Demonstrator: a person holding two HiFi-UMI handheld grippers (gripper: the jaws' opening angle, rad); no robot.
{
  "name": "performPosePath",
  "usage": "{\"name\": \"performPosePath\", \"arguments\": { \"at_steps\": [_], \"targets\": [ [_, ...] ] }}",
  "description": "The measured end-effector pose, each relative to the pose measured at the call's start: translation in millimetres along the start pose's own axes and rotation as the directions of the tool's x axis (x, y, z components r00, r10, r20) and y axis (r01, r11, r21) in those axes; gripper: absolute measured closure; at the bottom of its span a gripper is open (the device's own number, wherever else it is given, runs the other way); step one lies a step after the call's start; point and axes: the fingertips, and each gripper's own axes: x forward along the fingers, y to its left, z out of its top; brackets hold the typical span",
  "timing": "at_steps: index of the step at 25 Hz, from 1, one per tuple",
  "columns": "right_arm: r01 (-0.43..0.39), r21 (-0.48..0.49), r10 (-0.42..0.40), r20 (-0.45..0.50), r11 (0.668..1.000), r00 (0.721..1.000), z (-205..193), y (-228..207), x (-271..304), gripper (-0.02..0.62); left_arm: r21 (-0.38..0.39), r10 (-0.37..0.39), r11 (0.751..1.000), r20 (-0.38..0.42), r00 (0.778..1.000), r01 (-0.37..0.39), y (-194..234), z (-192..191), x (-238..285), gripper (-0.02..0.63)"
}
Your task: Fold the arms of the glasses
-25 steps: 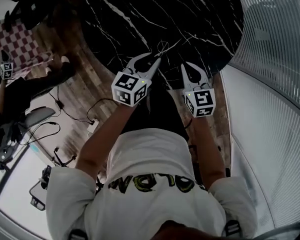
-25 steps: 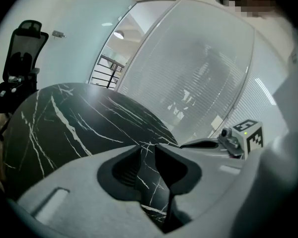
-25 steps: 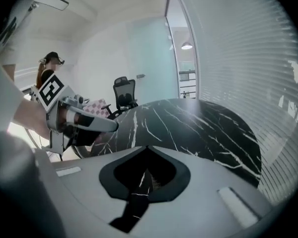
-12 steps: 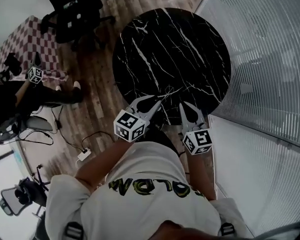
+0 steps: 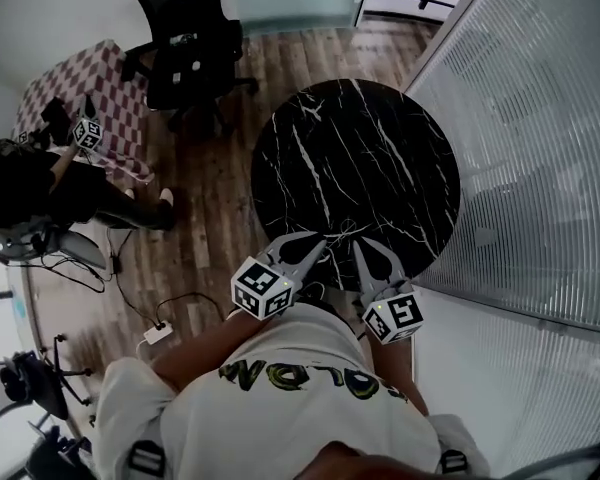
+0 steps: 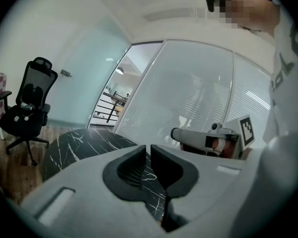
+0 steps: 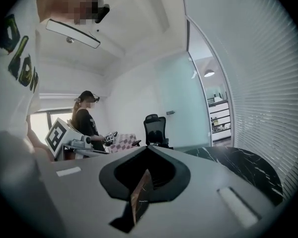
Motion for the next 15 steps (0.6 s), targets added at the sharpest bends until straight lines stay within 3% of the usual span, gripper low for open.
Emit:
{"name": "performPosePath", "arguments": {
  "at_steps": [8,15],
  "targets": [
    [-0.059,-0.016,0.059,0.008,0.998,0.998,4,17,13,0.594,-0.001,0.037,0.999,0.058,0.998,-0.037,9,12,-16,0.603],
    [-0.078,-0.019,0.078,-0.007,0.997,0.997,-4,22,18,0.592,-0.025,0.051,0.998,0.059,0.997,-0.05,12,3,-17,0.604]
  ]
}}
